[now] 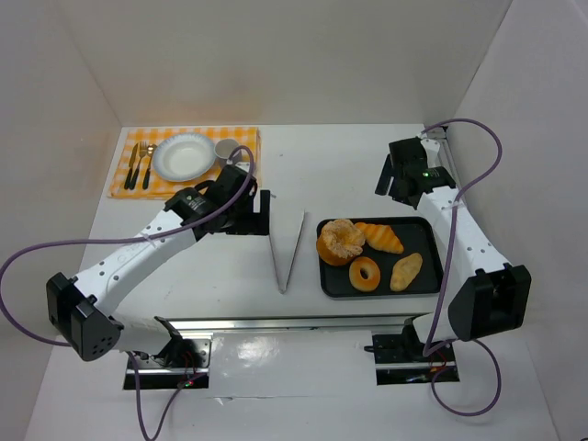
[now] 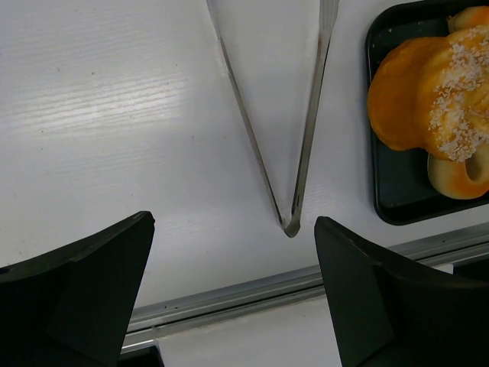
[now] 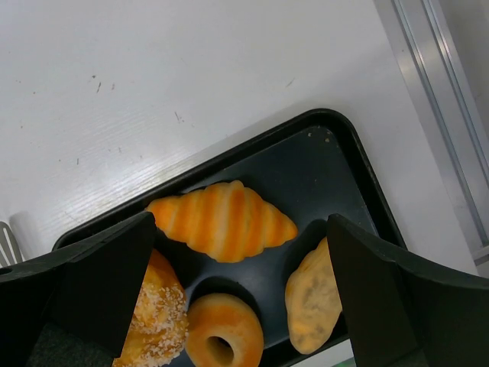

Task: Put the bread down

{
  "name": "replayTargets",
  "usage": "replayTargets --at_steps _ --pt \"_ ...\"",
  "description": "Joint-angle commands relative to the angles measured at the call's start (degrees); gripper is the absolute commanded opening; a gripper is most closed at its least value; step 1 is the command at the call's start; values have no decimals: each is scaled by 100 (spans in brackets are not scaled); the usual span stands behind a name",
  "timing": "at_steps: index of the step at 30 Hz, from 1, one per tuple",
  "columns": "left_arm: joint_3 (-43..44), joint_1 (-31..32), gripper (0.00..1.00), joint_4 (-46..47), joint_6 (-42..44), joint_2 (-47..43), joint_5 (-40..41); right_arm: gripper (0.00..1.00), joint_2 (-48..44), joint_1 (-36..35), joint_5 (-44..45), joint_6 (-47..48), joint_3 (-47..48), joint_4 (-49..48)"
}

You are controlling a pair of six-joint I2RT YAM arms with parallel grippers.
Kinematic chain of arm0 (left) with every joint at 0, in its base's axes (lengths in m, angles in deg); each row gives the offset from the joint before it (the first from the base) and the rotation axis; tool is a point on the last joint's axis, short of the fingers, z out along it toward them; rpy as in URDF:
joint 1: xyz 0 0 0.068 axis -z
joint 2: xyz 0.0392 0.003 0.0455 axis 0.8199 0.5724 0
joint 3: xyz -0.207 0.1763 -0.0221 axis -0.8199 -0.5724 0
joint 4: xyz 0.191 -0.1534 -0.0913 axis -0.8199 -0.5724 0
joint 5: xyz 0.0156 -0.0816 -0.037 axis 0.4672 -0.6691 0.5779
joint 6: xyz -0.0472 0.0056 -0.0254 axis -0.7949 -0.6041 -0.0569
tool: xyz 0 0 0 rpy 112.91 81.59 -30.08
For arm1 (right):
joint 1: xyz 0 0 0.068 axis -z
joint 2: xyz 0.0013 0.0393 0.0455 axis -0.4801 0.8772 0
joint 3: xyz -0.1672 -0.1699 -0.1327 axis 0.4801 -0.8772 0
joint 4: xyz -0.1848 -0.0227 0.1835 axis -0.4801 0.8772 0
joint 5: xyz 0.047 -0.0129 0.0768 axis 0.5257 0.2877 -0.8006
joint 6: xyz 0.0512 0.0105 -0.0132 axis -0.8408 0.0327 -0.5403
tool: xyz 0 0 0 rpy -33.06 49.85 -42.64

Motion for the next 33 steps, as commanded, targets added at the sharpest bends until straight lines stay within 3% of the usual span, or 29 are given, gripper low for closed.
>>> replayTargets --at_steps 1,9,21,33 --pt "-36 -18 100 123 -196 -189 -39 100 -16 -47 122 -2 57 130" --pt "-290 -18 100 123 -592 -75 -100 100 -130 -47 70 -2 -4 245" --pt "-941 1158 100 158 -1777 593 137 100 -386 -47 -378 165 -277 7" --pt "-1038 1300 100 1125 -1717 1840 -399 100 -280 -99 -607 324 118 60"
